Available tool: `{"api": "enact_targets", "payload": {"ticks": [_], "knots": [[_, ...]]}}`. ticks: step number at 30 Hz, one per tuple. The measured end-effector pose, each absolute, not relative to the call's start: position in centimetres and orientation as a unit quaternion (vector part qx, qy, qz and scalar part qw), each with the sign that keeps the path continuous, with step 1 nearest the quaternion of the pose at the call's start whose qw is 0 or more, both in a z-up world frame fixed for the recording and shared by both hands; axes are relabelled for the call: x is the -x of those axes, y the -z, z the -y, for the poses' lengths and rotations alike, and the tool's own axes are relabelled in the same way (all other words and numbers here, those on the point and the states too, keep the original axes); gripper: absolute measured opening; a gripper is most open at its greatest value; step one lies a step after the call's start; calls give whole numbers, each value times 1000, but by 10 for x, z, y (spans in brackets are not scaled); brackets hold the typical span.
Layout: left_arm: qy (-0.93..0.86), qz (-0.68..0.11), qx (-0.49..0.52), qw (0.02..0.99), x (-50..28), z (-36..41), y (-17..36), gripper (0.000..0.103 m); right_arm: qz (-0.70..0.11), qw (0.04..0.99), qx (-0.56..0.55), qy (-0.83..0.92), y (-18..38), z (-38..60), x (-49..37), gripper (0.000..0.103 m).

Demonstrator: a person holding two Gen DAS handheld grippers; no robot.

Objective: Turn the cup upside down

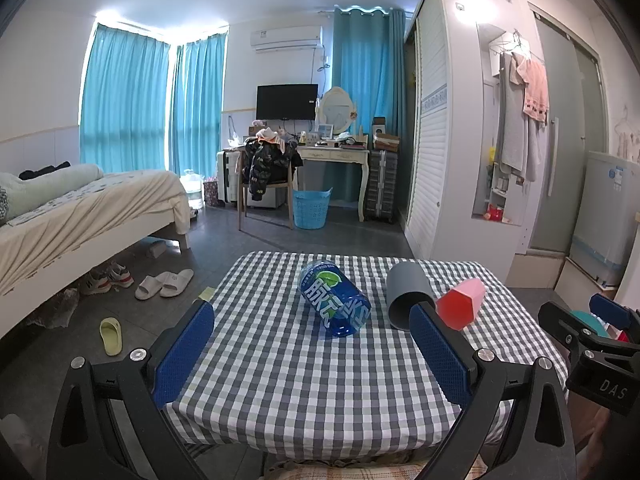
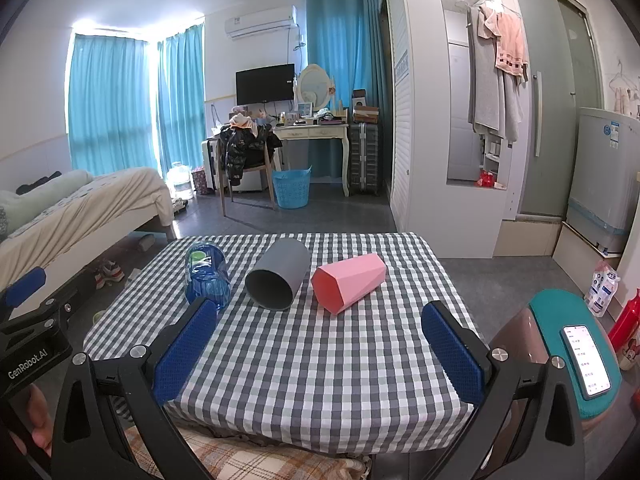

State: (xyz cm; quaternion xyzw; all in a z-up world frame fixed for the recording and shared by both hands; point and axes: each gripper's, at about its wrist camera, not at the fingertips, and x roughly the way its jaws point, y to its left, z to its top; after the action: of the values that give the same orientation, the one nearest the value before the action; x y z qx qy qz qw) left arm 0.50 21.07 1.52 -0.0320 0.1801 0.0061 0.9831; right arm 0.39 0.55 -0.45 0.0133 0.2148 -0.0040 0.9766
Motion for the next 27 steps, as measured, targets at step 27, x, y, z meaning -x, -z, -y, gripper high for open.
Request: {"api": "enact_targets", "payload": {"ticks": [27], "knots": [[-7, -181, 31, 983, -4, -209, -15, 101, -221, 975, -16, 4, 11, -6, -5, 103]]}}
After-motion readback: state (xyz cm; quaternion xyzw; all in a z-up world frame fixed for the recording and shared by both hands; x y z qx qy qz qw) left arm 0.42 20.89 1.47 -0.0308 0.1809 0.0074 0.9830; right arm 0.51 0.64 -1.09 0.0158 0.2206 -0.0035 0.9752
